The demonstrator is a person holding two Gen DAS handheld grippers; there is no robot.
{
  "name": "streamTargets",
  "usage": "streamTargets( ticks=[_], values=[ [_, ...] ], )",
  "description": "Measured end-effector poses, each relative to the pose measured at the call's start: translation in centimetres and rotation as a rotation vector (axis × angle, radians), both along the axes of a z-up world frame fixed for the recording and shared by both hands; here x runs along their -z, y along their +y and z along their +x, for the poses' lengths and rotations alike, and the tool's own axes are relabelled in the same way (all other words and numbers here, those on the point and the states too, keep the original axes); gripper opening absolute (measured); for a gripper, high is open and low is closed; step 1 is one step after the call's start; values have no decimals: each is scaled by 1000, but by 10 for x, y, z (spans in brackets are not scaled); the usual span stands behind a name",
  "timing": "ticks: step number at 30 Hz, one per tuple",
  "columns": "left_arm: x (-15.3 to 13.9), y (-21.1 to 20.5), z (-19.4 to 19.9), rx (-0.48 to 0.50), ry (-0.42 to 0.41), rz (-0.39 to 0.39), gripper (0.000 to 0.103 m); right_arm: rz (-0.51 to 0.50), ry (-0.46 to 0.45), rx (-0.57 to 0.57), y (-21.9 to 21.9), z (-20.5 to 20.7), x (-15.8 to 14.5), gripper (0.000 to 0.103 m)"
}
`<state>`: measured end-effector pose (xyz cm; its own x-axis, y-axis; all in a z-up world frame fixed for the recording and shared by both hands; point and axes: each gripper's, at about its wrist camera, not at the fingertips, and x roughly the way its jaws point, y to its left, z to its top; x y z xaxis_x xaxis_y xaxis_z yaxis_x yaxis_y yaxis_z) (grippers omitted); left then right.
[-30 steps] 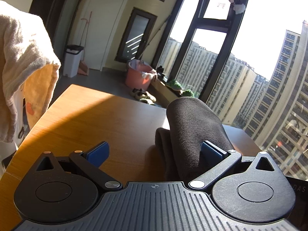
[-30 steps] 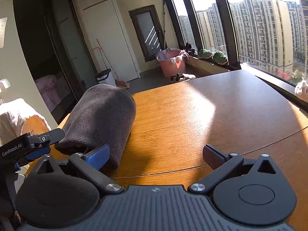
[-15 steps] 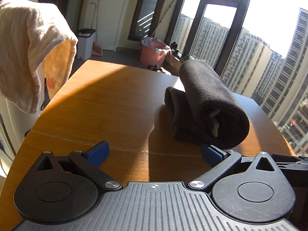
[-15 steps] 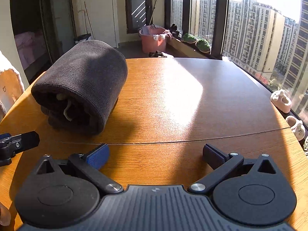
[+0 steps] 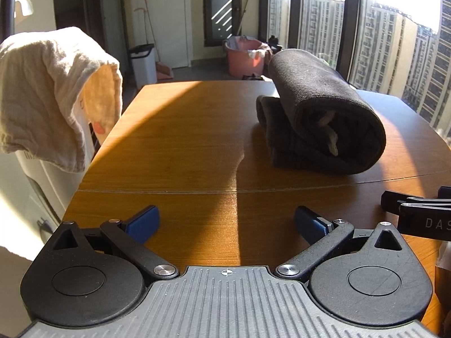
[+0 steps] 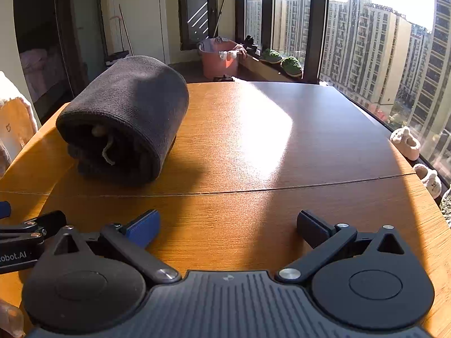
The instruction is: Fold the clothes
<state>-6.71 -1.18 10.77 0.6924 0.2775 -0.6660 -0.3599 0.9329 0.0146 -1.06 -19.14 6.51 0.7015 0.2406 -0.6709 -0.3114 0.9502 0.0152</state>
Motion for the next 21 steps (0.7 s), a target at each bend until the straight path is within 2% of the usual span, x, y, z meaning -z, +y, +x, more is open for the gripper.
streamTargets(
  ticks=[21],
  values=[
    [-1,-2,1,-17,-3,5,103,4,-3,-13,-3,3,1,103]
  ],
)
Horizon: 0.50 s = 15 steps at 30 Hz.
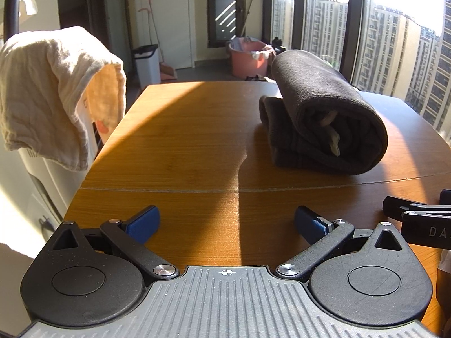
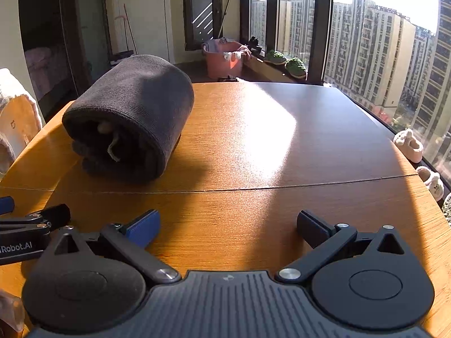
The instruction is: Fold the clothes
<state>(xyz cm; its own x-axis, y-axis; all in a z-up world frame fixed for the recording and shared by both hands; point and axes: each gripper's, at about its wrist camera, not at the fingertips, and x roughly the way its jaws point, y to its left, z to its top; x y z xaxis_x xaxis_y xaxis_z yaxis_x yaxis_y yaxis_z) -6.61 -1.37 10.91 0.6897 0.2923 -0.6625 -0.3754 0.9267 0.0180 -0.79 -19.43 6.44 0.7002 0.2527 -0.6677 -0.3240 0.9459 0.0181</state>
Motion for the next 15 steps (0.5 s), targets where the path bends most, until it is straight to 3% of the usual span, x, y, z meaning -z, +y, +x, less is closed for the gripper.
streamTargets(
  ticks=[15],
  values=[
    [0,1,0,-5,-1,-1,103,2,0,-1,2,0,0,103]
  ],
)
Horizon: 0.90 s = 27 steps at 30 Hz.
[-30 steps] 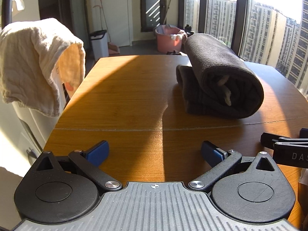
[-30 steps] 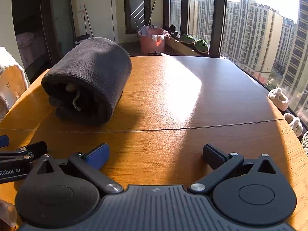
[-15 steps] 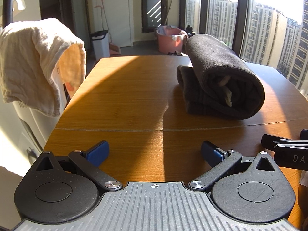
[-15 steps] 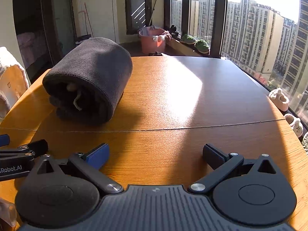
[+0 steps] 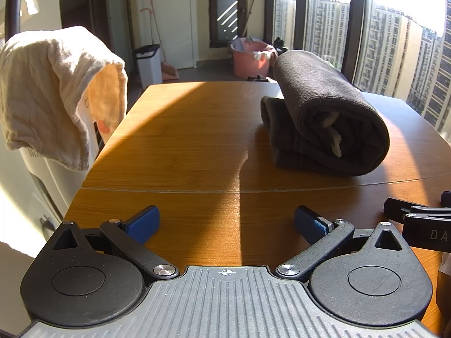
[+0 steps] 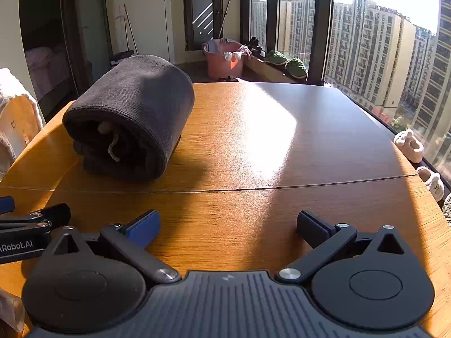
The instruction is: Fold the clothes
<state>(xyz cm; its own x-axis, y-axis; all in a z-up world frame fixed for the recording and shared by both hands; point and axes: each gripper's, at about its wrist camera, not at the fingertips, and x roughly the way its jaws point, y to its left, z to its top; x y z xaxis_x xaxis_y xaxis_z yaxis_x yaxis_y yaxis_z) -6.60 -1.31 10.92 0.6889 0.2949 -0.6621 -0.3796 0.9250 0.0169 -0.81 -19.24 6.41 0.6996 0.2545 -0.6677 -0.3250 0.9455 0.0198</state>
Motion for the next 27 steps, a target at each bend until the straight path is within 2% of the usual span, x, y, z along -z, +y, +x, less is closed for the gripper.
streamTargets(
  ticks=[27],
  values=[
    [0,-1,0,0,-1,-1,103,1,0,1,2,-1,0,103]
  ],
)
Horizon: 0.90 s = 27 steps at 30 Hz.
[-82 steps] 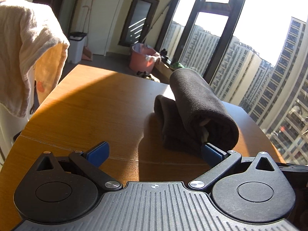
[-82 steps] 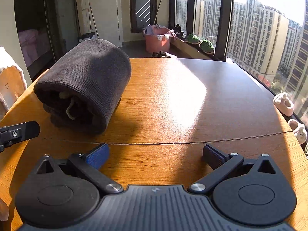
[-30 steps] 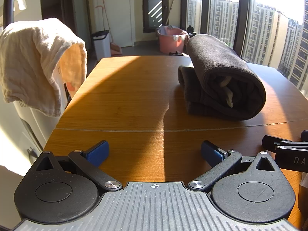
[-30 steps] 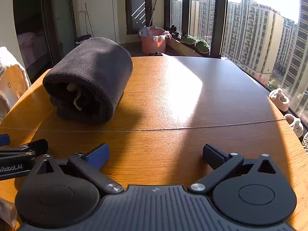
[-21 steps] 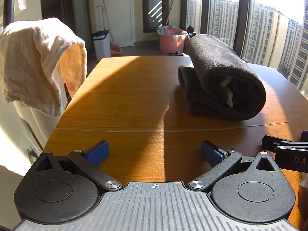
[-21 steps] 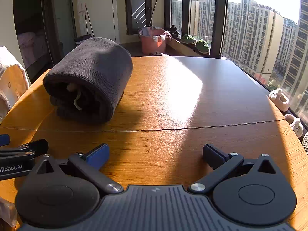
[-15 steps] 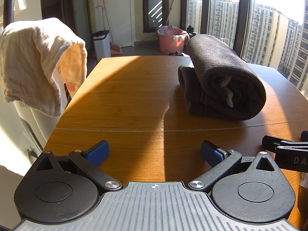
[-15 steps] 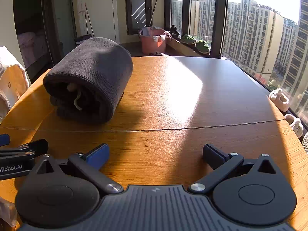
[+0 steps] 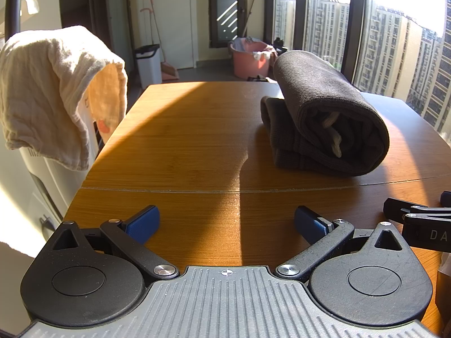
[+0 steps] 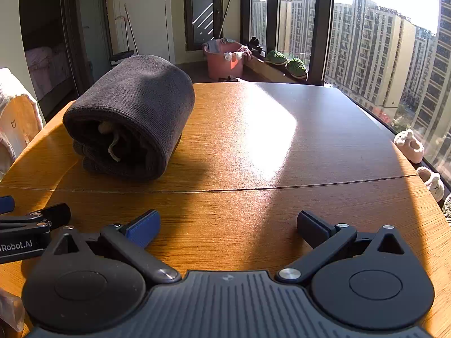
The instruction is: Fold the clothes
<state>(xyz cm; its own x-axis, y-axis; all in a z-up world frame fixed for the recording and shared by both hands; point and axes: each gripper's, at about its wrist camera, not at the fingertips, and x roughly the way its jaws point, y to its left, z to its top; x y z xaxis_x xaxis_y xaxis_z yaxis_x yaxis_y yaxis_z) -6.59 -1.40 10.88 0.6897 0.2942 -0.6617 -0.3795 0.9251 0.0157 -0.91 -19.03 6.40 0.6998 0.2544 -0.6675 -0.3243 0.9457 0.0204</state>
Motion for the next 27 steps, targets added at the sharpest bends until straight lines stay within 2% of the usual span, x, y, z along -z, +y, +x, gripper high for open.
streamTargets(
  ticks=[27],
  values=[
    [0,1,0,6,-1,-3,103,0,0,0,3,-1,0,103]
  ],
)
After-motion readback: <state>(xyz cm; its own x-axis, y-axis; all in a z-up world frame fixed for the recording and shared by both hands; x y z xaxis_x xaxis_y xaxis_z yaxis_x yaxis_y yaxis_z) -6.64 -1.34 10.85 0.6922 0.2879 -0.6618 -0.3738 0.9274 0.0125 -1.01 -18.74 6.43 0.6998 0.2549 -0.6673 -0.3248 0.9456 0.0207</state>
